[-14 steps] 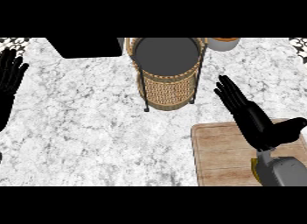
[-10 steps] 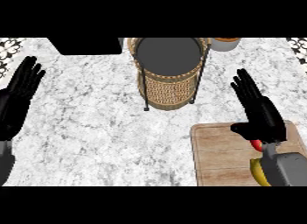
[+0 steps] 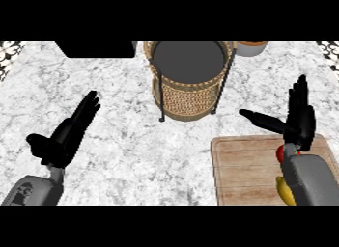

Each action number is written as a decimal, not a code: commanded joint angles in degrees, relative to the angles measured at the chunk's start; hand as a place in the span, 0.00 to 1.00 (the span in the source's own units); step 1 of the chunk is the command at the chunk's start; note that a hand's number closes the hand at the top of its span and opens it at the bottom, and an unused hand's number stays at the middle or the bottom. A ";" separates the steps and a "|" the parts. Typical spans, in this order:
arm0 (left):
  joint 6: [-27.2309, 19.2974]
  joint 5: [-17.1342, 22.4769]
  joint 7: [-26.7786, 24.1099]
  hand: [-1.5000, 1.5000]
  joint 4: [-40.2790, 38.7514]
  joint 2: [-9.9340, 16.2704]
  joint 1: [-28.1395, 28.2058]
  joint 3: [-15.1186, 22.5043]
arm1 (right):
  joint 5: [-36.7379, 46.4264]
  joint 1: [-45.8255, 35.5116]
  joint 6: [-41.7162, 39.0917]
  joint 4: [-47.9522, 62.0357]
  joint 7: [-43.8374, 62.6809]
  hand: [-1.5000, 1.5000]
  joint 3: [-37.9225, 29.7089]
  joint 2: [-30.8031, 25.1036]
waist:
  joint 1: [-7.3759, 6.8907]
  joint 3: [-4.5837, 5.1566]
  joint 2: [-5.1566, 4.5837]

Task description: Pick the tomato from the cutting board and place it in the tiered basket

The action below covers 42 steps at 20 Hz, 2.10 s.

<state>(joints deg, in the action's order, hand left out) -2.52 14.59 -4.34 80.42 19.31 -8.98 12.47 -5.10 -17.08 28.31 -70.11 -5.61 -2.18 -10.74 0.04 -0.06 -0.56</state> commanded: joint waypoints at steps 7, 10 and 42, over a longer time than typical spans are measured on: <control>-1.69 -2.76 -1.11 0.50 -1.50 -2.92 2.74 2.23 | 21.32 -0.15 0.91 -6.71 26.73 0.00 10.66 -17.87 | 1.32 0.77 1.32; -1.99 -2.88 -0.46 0.50 -1.75 -2.94 2.49 2.16 | 24.76 1.76 -8.92 -6.42 34.63 0.00 15.65 -23.88 | 1.77 0.97 1.41; -0.81 -5.51 -2.67 0.50 -2.32 -6.26 2.49 1.59 | 27.66 0.17 -39.19 -24.23 83.77 0.00 23.66 -24.39 | 0.24 0.10 0.69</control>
<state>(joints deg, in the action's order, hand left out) -2.45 10.59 -5.92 77.98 14.35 -7.35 13.26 21.98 -18.52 -10.11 -93.72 67.87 22.40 -36.92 0.10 0.07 0.09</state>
